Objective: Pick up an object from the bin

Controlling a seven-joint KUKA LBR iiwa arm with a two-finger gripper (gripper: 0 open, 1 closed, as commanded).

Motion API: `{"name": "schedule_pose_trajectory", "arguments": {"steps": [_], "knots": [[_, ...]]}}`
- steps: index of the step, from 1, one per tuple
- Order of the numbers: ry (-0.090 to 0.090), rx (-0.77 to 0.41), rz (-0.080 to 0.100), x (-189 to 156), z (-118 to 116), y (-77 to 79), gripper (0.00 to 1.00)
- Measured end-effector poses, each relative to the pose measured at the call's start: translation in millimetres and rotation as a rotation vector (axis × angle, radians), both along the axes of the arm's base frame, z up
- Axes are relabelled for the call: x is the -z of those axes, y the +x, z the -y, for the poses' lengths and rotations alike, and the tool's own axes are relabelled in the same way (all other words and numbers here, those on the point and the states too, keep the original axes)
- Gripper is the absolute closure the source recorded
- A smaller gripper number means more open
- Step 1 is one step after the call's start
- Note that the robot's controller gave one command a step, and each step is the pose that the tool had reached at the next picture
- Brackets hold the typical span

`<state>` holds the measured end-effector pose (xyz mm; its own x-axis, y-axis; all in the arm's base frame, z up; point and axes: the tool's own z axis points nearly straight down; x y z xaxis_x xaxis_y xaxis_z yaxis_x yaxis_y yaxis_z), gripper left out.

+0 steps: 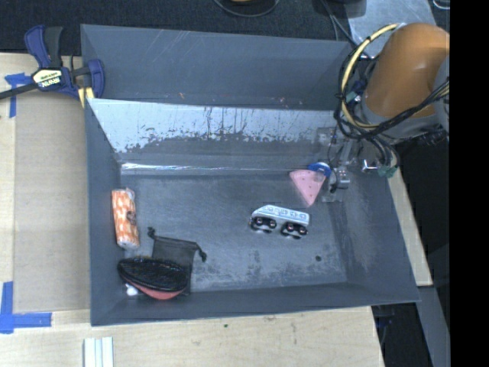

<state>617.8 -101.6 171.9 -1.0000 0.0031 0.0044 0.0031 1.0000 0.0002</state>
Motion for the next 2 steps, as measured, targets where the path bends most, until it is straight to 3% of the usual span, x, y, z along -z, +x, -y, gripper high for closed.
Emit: {"name": "schedule_pose_trajectory", "arguments": {"steps": [1,2], "knots": [[-0.001,-0.002,0.008,-5,0,1.6,0.0],[0.0,0.101,0.004,68,-47,-23.3,0.0]]}}
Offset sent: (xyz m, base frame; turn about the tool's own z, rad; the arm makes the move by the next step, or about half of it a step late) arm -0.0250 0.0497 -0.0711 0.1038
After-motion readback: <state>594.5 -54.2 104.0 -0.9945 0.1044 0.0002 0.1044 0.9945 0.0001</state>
